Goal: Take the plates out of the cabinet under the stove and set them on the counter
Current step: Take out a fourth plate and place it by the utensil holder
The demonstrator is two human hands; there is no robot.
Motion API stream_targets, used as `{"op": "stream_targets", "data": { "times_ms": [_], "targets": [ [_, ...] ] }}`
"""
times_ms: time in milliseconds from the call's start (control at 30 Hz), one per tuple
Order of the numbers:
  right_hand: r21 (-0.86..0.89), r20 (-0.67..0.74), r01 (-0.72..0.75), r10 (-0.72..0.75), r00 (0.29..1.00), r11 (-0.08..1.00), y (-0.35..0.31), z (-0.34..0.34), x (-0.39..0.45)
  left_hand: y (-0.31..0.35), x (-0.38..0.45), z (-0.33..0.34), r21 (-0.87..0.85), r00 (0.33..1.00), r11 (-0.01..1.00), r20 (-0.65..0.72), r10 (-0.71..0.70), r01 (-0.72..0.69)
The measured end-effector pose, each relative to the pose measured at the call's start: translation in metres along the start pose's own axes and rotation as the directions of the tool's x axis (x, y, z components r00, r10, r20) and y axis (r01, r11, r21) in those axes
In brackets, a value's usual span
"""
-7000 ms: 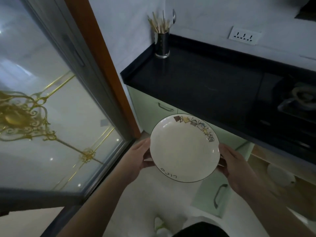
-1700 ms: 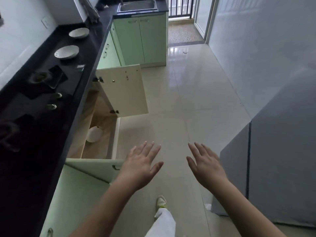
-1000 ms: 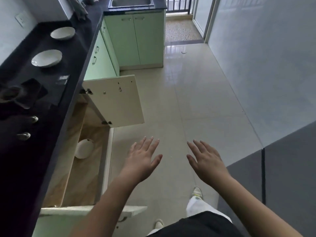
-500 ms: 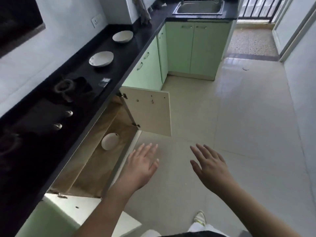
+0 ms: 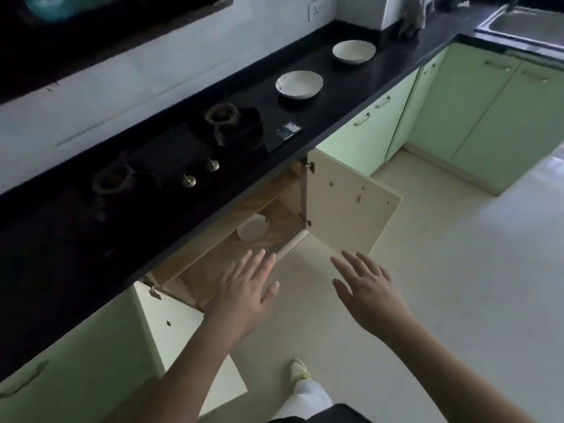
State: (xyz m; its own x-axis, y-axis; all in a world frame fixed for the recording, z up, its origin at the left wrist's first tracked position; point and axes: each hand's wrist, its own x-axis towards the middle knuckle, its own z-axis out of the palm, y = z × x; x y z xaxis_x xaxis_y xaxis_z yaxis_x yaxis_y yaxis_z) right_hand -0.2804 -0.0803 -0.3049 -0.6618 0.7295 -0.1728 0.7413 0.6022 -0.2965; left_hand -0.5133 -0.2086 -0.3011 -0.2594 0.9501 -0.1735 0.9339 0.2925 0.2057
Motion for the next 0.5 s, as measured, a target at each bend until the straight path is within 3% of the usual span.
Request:
{"op": "stream_targets", "data": {
  "times_ms": [200,300,500],
  "targets": [
    [-0.052,-0.005,0.119,-0.120,0.993,0.992,-0.013,-0.025,0.070,-0.031,0.043,0.000,-0.051,0.987,0.986,0.028,-0.157,0.159],
    [-0.027,-0.053,0.150,-0.151,0.987,0.988,-0.022,-0.034,0.104,-0.037,0.064,0.002,-0.019,0.987,0.987,0.023,-0.161,0.161],
    [-0.068,-0.010,0.299,-0.300,0.954,0.952,-0.031,-0.034,0.176,-0.052,0.101,-0.002,-0.037,0.977,0.977,-0.014,-0.211,0.210]
  ]
}}
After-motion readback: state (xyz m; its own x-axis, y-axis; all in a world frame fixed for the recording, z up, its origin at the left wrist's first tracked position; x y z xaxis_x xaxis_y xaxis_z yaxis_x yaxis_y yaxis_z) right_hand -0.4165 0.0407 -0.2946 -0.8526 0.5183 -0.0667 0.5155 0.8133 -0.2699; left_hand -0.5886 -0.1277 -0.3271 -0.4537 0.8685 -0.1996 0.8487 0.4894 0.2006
